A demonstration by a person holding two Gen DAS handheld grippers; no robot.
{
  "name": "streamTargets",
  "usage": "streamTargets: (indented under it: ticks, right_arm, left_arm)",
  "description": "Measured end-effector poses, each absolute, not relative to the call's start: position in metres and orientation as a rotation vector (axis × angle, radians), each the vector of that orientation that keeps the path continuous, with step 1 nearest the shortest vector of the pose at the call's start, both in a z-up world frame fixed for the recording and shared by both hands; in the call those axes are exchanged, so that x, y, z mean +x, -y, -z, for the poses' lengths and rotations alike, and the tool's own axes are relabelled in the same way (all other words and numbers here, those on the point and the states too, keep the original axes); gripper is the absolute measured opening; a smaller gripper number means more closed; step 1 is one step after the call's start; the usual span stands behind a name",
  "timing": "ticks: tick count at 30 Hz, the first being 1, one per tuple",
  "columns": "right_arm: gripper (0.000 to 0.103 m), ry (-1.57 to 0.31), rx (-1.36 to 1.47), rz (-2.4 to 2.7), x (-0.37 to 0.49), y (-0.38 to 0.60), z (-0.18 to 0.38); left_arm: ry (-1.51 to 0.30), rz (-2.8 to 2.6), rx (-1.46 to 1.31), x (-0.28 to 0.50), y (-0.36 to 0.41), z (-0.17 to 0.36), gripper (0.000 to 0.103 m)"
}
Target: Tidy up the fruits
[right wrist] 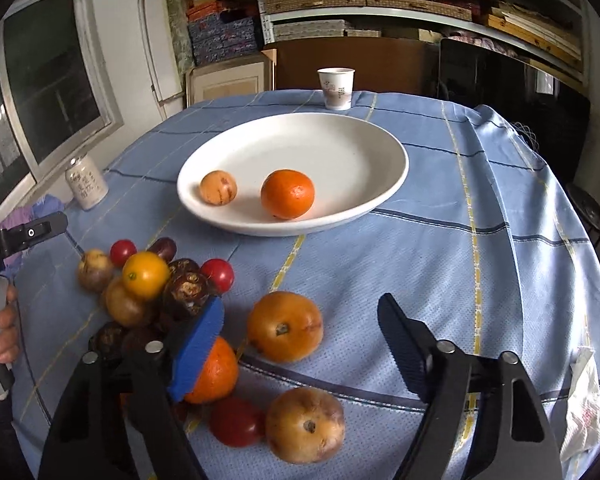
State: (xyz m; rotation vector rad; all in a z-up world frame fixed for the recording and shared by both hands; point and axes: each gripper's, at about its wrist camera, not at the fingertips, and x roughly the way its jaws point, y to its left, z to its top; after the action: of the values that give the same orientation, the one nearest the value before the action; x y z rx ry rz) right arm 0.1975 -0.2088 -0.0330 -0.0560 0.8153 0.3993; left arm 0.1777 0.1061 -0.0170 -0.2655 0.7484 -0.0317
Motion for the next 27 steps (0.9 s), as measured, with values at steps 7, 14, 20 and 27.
streamTargets:
  ticks: [7, 14, 20, 27]
  right_arm:
    - [0.062, -0.873, -0.046, -0.393, 0.203, 0.210, 0.042]
    - [0.059, -0.910, -0.041, -0.431, 0.204, 0.203, 0.049]
    - [0.045, -0.914, -0.020, -0.453, 0.206, 0.203, 0.050]
    - [0.044, -0.903, 0.063, -0.480, 0.208, 0.211, 0.046]
  left_arm:
    - [-0.752, 0.037, -0.220, 0.176, -0.097, 0.017, 0.099]
    - [-0.764, 0.035, -0.213, 0.177, -0.096, 0.018, 0.099]
    - [-0.764, -0.011, -0.160, 0.177, -0.093, 0.017, 0.099]
    - [-0.812, 0.036, -0.101, 0.177, -0.086, 0.024, 0.099]
